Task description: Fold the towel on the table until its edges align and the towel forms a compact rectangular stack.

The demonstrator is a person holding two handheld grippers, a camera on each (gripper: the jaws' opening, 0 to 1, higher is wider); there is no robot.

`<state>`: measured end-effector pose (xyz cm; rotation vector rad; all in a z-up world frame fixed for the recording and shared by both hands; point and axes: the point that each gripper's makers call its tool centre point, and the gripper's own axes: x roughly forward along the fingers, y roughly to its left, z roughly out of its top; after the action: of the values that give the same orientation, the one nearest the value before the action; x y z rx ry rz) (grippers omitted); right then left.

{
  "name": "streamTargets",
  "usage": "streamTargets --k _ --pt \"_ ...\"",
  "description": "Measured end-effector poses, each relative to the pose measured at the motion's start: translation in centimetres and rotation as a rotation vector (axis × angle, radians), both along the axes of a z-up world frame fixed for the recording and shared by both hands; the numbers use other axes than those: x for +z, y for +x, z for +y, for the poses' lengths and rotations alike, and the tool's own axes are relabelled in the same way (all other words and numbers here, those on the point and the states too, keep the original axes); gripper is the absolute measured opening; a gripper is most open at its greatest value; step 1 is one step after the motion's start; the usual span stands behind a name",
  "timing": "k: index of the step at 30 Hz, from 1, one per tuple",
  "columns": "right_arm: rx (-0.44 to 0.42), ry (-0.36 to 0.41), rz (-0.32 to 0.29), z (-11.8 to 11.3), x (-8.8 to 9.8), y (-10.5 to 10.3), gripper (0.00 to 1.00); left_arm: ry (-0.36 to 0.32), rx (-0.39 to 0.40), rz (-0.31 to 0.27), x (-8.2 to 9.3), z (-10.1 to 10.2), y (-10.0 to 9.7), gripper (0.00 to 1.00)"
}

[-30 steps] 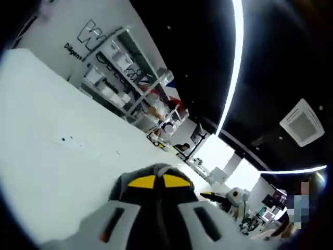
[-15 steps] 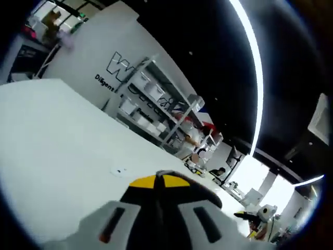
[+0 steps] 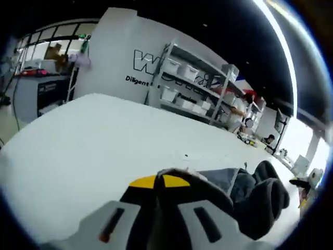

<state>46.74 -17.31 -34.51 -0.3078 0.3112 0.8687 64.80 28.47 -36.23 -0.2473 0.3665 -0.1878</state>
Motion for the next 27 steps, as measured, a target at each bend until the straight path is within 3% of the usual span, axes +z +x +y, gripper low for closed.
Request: streamTargets --k 2,5,9,17,27 --pt "0.0 -0.001 0.001 0.0 0.0 0.1 1.0 0.089 0.012 -0.001 -0.6 0.4 -0.1 0.04" --pt "-0.001 -0.005 0.004 0.0 -0.1 0.1 1.0 0.17 0.047 -0.022 -0.5 1.3 -0.2 0.04" --pt "0.001 -0.01 0.005 0.1 -0.2 0.0 1.0 0.279 0.081 0.001 -0.9 3.1 -0.2 0.04" --pt "0.003 -0.014 0.006 0.1 -0.3 0.0 1.0 0.278 0.077 0.081 -3.8 3.9 0.5 0.04" --pt "0.006 -0.016 0.003 0.1 -0.2 0.0 1.0 0.303 0.081 0.084 -4.3 4.0 0.5 0.1"
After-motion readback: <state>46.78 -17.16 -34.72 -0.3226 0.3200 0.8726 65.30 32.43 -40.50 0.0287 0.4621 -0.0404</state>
